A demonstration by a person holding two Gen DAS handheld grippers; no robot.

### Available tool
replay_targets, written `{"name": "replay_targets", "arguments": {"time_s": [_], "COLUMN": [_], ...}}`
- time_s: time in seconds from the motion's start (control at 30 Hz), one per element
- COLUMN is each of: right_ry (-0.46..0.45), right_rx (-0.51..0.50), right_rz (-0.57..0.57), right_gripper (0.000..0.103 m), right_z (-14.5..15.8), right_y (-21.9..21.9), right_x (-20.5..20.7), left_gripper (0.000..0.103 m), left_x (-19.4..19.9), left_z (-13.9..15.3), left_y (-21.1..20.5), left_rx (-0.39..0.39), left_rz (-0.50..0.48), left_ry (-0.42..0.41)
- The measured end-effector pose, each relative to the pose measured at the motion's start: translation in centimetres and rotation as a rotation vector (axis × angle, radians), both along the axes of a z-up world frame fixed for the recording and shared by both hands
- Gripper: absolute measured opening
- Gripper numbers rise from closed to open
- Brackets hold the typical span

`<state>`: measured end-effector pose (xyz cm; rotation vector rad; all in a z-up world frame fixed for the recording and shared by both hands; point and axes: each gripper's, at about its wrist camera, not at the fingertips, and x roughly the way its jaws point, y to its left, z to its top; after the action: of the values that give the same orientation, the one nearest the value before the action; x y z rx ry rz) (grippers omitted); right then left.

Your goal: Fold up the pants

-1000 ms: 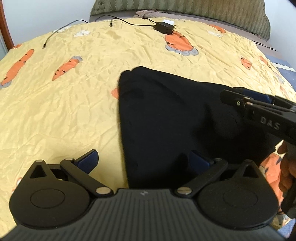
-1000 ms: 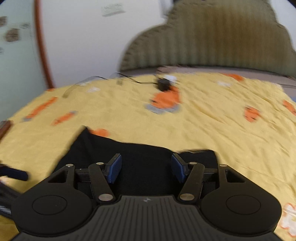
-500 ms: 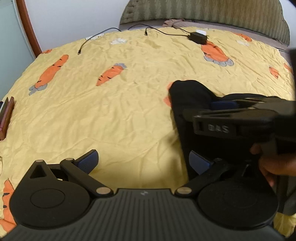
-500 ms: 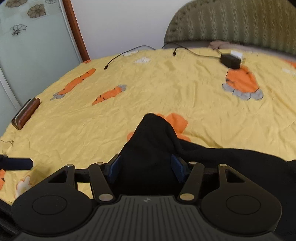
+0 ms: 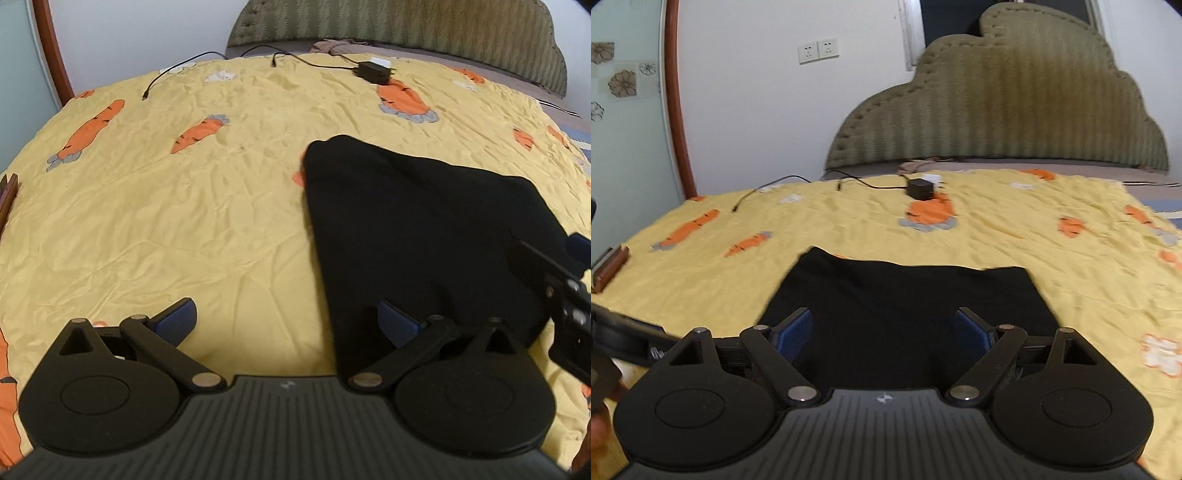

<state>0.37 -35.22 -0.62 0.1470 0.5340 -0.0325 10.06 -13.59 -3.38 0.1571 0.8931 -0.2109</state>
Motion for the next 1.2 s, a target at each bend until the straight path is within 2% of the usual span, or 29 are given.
{"name": "replay_targets", "arguments": {"time_s": [0.23, 0.4, 0.57, 1.2], "right_ry": [0.03, 0.03, 0.05, 0.039], "right_rx": [-0.034, -0.037, -0.03, -0.027], "right_rz": [-0.062, -0.06, -0.043, -0.045], "right_gripper": [0.084, 0.085, 0.085, 0.085], "right_z": [-1.0, -1.1, -1.6, -1.3], "right_y": [-2.0, -2.1, -1.8, -1.9], "right_x": [-1.3, -2.8, -4.0, -5.4], "left_gripper": [0.103, 0.103, 0.103, 0.103], "left_x": [-1.4, -2.7, -3.1, -4.0], "left_z": [0.8, 0.5, -0.4, 0.3], "left_y": [-2.2, -3.0, -2.7, -2.9], "left_rx": [0.0, 0.024, 0.0, 0.025], "left_rz": [-0.039, -0.051, -0.034, -0.042], "left_ry": [-0.018, -0.034, 0.003, -0.017]}}
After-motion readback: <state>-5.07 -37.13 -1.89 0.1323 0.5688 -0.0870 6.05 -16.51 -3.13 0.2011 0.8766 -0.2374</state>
